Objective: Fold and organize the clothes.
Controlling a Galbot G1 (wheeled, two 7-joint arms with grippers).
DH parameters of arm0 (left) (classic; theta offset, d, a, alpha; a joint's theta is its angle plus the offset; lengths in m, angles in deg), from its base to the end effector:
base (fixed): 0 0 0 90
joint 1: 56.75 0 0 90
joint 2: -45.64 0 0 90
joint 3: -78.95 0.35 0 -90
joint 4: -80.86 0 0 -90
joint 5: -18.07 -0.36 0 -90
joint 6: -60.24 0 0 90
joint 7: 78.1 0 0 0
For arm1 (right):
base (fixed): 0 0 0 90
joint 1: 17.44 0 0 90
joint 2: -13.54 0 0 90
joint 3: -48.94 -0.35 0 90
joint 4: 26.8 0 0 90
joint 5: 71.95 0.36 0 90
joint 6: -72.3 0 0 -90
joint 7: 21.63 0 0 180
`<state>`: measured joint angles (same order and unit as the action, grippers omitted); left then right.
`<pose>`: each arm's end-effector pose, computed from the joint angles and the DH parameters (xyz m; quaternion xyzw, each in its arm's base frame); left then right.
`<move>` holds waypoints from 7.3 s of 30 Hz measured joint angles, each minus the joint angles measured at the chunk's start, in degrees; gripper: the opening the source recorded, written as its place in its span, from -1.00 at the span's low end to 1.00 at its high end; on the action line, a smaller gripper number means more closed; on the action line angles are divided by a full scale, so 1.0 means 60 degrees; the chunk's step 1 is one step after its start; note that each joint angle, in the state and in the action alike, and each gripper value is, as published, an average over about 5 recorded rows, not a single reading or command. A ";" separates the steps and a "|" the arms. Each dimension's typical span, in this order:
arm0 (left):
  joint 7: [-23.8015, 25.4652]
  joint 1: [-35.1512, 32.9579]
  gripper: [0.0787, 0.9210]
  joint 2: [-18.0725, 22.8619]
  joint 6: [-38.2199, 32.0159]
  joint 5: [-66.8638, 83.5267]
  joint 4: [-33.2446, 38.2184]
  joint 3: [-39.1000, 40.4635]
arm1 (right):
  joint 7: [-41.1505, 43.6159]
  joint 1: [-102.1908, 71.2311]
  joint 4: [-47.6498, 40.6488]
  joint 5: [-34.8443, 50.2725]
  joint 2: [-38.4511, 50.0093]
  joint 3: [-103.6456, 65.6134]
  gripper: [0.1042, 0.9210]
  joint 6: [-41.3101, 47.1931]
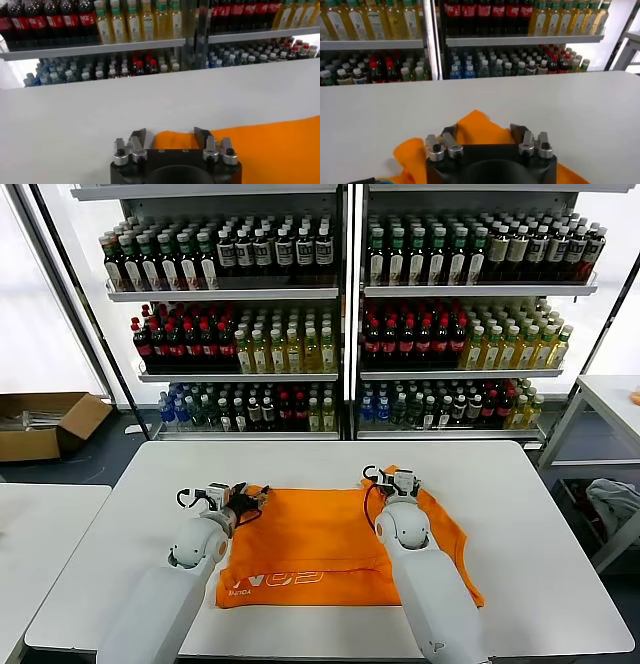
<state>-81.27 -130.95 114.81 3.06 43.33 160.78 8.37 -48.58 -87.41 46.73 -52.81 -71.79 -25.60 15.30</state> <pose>0.4382 0.0367 -0.3207 -0.0932 -0.9523 -0.0366 0.2882 0.4695 0.0549 -0.3164 -0.0882 -0.9560 0.0172 0.2791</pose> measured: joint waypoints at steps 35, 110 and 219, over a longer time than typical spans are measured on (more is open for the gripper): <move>-0.0098 -0.1107 -0.97 -0.0045 -0.0171 0.0008 0.1484 -0.0502 | -0.0137 -0.0902 0.1910 0.0322 0.0418 -0.0204 -0.98 0.0086; 0.0033 -0.6719 0.71 0.0714 -0.1547 -0.2973 0.6957 -0.2077 | 0.0227 -0.8043 0.8607 -0.1282 0.0827 -0.1361 0.63 -0.2755; 0.0400 -0.6856 -0.93 0.1117 -0.1424 -0.3391 0.7267 -0.1596 | -0.0257 -0.8449 0.8913 -0.1045 0.0586 -0.1318 0.76 -0.2754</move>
<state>-78.87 -172.08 121.51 -5.48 22.98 204.38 -1.21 -50.13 -138.10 100.21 -59.08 -68.27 -33.51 -1.22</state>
